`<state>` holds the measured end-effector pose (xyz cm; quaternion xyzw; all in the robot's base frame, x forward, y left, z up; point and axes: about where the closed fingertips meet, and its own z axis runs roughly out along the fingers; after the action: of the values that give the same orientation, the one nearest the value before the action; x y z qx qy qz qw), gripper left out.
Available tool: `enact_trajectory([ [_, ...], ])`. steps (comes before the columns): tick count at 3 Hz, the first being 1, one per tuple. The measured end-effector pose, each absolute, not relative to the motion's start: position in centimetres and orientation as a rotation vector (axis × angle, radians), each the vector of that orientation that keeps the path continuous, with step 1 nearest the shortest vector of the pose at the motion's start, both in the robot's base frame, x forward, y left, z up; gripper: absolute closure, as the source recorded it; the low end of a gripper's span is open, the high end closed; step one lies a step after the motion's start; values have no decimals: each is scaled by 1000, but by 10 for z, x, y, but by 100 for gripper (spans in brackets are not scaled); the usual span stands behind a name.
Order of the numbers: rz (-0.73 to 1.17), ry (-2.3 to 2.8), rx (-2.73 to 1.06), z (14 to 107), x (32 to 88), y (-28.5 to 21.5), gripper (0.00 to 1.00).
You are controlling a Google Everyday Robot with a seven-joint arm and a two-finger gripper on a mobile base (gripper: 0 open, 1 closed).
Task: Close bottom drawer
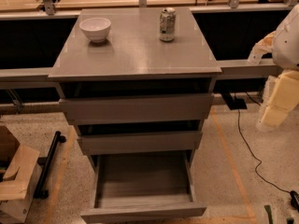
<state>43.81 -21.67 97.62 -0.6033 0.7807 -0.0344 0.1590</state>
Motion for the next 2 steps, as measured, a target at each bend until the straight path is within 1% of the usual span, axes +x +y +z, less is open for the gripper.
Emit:
enact_trajectory([
  [1,-98,2232,-1725,976,438,-217,0],
  [2,-107,2226,-1720,978,439,-216,18],
])
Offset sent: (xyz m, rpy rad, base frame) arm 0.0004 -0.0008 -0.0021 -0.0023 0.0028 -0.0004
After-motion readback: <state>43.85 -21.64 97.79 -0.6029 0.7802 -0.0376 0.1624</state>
